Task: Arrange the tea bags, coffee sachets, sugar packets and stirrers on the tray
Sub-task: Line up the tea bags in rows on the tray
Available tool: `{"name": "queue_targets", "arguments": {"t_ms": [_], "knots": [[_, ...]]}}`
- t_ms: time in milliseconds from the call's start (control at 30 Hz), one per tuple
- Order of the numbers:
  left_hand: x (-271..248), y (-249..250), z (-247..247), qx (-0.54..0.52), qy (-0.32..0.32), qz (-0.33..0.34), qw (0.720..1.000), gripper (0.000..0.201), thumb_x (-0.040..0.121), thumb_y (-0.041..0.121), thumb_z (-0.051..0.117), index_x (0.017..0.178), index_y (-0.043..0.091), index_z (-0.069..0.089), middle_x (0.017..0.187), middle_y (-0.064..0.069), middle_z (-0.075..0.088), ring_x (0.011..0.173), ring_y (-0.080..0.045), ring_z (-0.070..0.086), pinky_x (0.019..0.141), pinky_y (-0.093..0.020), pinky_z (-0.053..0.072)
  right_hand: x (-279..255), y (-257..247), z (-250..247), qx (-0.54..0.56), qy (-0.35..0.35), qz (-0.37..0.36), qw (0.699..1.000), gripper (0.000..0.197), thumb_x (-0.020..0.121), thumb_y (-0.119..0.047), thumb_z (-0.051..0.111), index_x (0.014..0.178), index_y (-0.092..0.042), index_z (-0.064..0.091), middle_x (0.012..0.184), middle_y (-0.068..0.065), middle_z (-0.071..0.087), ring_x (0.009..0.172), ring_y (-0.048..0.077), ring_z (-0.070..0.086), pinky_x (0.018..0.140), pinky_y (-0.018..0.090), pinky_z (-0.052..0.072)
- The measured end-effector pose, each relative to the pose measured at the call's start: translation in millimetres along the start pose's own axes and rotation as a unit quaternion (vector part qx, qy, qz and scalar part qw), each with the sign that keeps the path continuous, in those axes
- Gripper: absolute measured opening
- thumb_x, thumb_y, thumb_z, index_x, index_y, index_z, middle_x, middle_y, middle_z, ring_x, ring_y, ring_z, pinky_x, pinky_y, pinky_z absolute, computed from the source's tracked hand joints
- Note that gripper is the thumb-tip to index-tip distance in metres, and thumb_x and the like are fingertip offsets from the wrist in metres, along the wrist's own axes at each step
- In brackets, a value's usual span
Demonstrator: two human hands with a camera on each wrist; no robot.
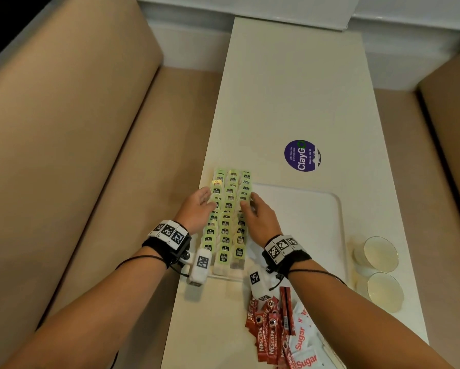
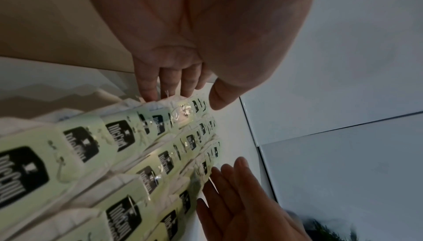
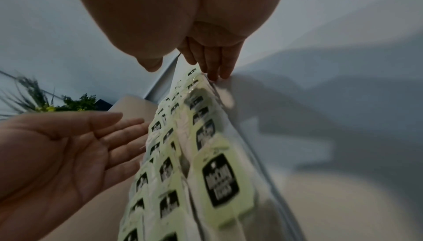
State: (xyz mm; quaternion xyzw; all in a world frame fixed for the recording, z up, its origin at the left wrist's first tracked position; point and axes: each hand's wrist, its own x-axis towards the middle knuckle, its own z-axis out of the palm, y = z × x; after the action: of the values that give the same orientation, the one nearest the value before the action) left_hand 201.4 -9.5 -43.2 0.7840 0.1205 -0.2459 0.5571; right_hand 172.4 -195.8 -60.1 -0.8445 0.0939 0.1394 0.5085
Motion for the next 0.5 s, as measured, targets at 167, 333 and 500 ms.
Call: {"name": "queue_targets", "arguments": {"t_ms": [167,333,500], "knots": [[1.2,0.0,-3.0,0.011,-0.009,-0.001,1.0,0.062,0.101,0.006,0.052,0.157,0.009,0.024,0.161,-0.008,0.033,0.147,-0.017,0.034,0.118,-0.03,0.029,14.7,2.1,-0.6,-0.027,0.004,-0.003,1.0,0.04,0.102,-0.049,0.042,0.131,-0.025,0.056,0.124,-0.004,0.07,0.107,0.015,0.068,0.098,0.041,0.053],[-1.6,0.9,-4.4,0.025,-0.016,-0.001,1.0,0.067,0.101,0.008,0.053,0.159,0.01,0.019,0.164,-0.007,0.027,0.149,-0.018,0.029,0.12,-0.033,0.026,21.0,4.3,-4.9,-0.04,-0.008,0.004,0.999,0.054,0.095,-0.06,0.039,0.131,-0.024,0.056,0.125,-0.002,0.07,0.111,0.016,0.068,0.1,0.044,0.053],[-8.0,-0.9,-7.7,0.052,0.019,-0.012,0.998,0.072,0.099,0.019,0.061,0.159,0.018,0.021,0.162,-0.011,0.029,0.148,-0.02,0.032,0.112,-0.031,0.031,8.1,0.8,-21.8,-0.068,-0.011,0.039,0.997,0.062,0.102,-0.048,0.049,0.154,-0.014,0.041,0.15,0.007,0.053,0.135,0.021,0.053,0.115,0.041,0.04]]}}
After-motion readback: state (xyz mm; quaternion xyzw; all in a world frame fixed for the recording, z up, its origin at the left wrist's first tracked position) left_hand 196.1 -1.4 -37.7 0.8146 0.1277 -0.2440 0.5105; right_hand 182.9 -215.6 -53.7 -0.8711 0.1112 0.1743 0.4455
